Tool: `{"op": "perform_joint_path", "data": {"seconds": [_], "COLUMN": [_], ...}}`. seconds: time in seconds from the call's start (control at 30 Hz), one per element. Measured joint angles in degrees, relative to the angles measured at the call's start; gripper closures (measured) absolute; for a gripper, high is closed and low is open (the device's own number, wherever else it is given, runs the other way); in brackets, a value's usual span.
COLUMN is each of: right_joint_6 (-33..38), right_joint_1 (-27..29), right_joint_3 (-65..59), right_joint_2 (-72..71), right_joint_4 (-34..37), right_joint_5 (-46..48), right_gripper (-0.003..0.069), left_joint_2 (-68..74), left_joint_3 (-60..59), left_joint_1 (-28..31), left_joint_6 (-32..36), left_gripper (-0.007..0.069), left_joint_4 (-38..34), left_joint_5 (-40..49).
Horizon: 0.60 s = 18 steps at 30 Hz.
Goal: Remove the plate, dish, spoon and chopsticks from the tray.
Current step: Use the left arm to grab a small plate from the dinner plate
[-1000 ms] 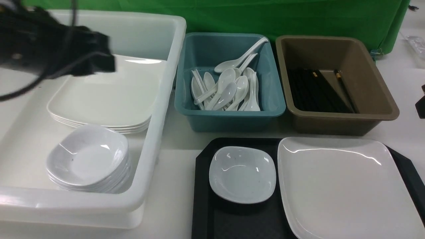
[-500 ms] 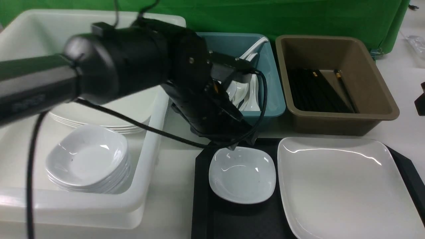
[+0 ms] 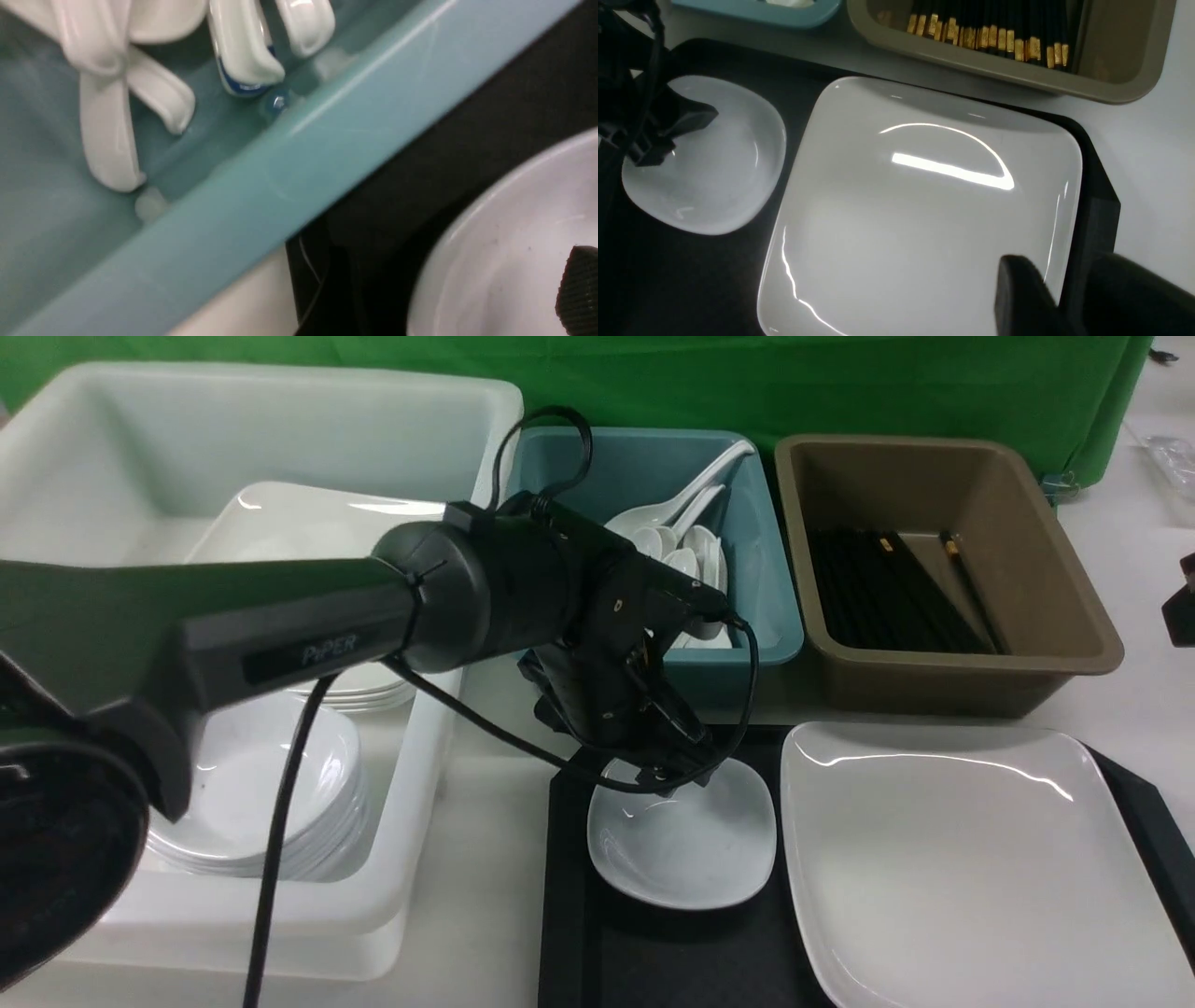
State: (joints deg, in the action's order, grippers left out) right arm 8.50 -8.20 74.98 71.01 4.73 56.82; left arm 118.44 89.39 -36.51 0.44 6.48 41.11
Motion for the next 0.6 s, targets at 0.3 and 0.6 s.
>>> {"op": "perform_joint_path", "data": {"seconds": [0.3,0.6], "right_joint_6": [0.02,0.07], "right_joint_1": [0.0,0.0], "right_joint_3": [0.0,0.0], "right_joint_2": [0.0,0.0], "right_joint_4": [0.0,0.0], "right_joint_5": [0.0,-0.07], "right_gripper": [0.0419,0.0419], "left_joint_2": [1.58,2.55], "left_joint_3": [0.09,0.31], "left_joint_1": [0.0,0.0], "left_joint_6": [-0.44,-0.44], "left_gripper": [0.0057,0.0132], "left_joint_4": [-0.02,-2.59], "left_joint_5": [-0.84,1.12]}}
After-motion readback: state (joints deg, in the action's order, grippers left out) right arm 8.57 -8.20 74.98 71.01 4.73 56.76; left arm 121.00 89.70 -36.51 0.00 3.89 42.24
